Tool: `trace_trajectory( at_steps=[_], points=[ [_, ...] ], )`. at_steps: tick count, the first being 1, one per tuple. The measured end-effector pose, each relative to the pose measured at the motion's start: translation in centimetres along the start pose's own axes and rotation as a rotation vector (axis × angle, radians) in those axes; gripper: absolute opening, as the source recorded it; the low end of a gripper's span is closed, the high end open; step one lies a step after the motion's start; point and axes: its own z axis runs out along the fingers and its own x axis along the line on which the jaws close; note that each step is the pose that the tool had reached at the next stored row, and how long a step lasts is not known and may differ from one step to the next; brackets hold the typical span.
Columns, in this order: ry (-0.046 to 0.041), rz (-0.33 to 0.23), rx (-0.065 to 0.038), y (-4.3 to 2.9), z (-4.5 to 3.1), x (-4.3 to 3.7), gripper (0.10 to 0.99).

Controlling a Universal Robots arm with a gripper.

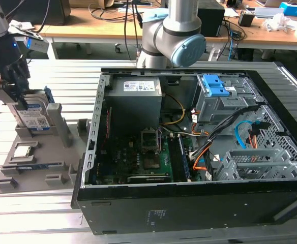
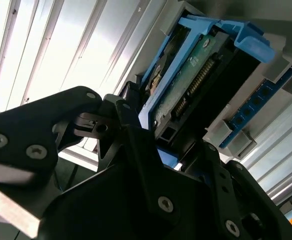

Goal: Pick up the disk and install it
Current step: 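Pick up the disk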

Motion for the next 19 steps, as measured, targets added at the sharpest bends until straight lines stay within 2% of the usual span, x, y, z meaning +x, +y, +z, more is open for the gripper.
trace_trajectory(
  at_steps=[1, 2, 4, 19],
  points=[
    [0.0, 0.0, 0.0, 0.0, 0.0, 0.0, 0.525],
    [-0.0002, 0.0, 0.0, 0.0, 0.0, 0.0, 0.396],
    [0.0, 0.0, 0.0, 0.0, 0.0, 0.0, 0.365],
    [0.0, 0.001, 0.0, 0.0, -0.11, 0.0, 0.365]
  ],
)
